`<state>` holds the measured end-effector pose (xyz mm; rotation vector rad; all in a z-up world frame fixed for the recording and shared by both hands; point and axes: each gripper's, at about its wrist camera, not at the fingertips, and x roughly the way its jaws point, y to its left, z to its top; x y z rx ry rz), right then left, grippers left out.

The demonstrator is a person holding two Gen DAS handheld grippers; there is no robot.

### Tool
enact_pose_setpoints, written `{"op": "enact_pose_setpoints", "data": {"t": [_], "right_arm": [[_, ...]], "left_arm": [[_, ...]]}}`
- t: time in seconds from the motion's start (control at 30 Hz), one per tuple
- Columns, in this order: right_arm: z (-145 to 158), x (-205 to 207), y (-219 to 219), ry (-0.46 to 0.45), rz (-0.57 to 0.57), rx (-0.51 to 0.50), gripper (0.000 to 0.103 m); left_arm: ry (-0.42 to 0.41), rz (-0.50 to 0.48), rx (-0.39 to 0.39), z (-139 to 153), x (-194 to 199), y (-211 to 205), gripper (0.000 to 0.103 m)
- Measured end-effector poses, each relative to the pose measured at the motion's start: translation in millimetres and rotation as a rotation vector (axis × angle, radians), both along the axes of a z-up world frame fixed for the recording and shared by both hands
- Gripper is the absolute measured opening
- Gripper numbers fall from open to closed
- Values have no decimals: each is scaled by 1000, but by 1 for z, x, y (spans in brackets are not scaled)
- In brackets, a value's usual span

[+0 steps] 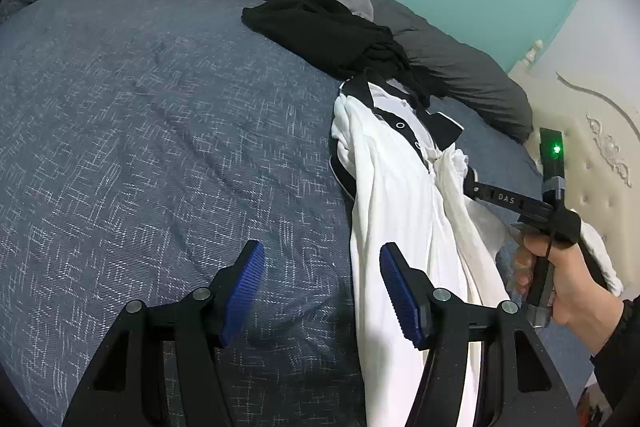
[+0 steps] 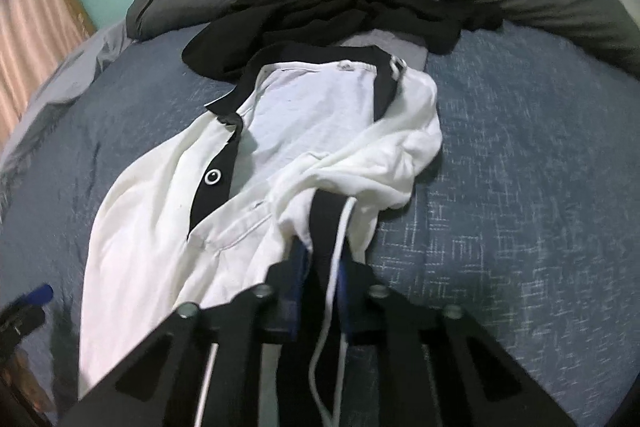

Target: Fold clothes

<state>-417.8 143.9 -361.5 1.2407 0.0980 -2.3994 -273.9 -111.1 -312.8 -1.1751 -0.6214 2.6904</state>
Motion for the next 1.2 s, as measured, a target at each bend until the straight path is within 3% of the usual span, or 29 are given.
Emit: {"op": "enact_pose_setpoints", "data": {"t": [0.27, 0.53, 0.87, 1.2], "right_arm": [[30, 13, 29, 59, -68, 28, 6], [56, 11, 85, 90, -155, 146, 6], [60, -5, 145, 75, -265, 235, 6], [60, -16, 203, 30, -453, 294, 6]], "left_arm": [[0, -1, -5, -1, -1, 1, 65], [5, 2, -8, 0, 0, 0, 65], [-1, 9, -9, -2, 0, -4, 65], [-6, 10, -13, -4, 0, -5, 65]]}}
